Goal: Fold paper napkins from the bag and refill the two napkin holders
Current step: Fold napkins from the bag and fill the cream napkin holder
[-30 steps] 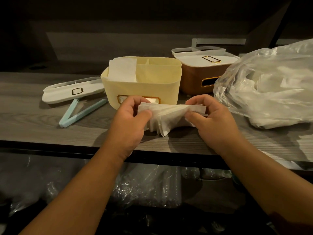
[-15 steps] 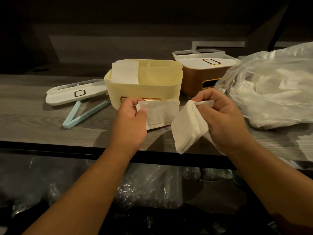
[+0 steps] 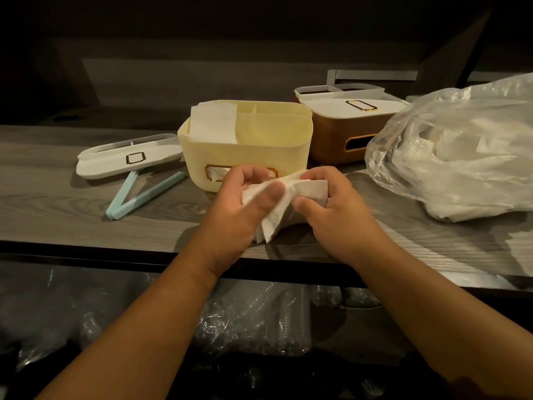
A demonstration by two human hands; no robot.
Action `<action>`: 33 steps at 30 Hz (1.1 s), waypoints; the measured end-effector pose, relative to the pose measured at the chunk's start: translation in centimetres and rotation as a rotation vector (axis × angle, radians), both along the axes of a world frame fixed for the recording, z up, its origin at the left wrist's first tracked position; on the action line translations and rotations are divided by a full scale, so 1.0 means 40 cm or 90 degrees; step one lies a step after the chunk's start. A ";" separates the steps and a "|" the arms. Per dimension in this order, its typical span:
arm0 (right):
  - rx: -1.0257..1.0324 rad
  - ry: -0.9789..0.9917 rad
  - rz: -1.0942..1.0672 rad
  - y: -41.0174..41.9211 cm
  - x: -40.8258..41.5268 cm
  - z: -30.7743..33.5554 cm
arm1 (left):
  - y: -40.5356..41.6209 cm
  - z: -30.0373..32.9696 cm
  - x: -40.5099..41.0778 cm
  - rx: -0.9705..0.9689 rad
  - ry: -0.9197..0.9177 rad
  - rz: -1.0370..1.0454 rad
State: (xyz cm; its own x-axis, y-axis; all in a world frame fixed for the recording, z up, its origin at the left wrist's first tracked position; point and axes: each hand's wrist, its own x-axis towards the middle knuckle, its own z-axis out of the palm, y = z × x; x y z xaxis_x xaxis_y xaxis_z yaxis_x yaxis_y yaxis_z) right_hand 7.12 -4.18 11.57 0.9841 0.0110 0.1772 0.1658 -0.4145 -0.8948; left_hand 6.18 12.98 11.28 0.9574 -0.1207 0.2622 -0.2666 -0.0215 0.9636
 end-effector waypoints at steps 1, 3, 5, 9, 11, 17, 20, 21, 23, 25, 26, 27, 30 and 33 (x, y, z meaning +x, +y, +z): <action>0.006 -0.003 -0.005 0.000 0.002 -0.003 | 0.000 -0.002 -0.001 0.035 -0.012 -0.007; 0.023 -0.004 -0.015 -0.004 0.006 -0.006 | 0.000 -0.009 0.003 0.110 -0.027 0.021; 0.052 0.000 -0.012 -0.007 0.007 -0.005 | -0.001 -0.009 0.007 0.158 -0.050 0.054; 0.102 0.010 0.052 -0.009 0.001 -0.004 | -0.001 -0.009 0.008 0.146 -0.078 0.062; 0.103 0.007 0.066 -0.009 -0.001 -0.003 | -0.003 -0.008 0.010 0.136 -0.072 0.041; 0.144 -0.007 0.074 -0.013 -0.003 -0.001 | -0.001 -0.006 0.016 0.128 -0.039 -0.023; 0.131 0.001 0.074 -0.015 -0.001 -0.002 | -0.002 -0.008 0.016 0.111 -0.045 -0.012; 0.117 0.004 0.073 -0.016 -0.002 -0.002 | -0.002 -0.011 0.017 0.101 -0.048 0.005; 0.105 0.014 0.074 -0.017 -0.004 0.002 | -0.002 -0.015 0.019 0.089 -0.048 0.044; 0.101 0.020 0.089 -0.016 -0.007 0.006 | -0.003 -0.014 0.021 0.097 -0.043 0.068; 0.094 0.017 0.100 -0.013 -0.008 0.007 | -0.005 -0.012 0.023 0.103 -0.041 0.074; 0.086 0.010 0.113 -0.010 -0.009 0.008 | -0.007 -0.010 0.026 0.105 -0.040 0.078; 0.073 -0.015 0.134 -0.001 -0.010 0.008 | -0.010 -0.005 0.027 0.091 -0.042 0.095; 0.079 -0.003 0.131 -0.001 -0.006 0.005 | 0.000 -0.015 0.029 0.068 -0.059 0.114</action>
State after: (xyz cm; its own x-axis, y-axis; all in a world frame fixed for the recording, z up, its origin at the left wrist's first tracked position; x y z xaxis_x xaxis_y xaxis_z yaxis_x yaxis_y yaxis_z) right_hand 6.90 -4.23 11.76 0.9628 0.1887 0.1935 0.2388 -0.2589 -0.9359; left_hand 7.32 12.99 10.66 0.9383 0.0171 0.3455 -0.3372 -0.1775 0.9246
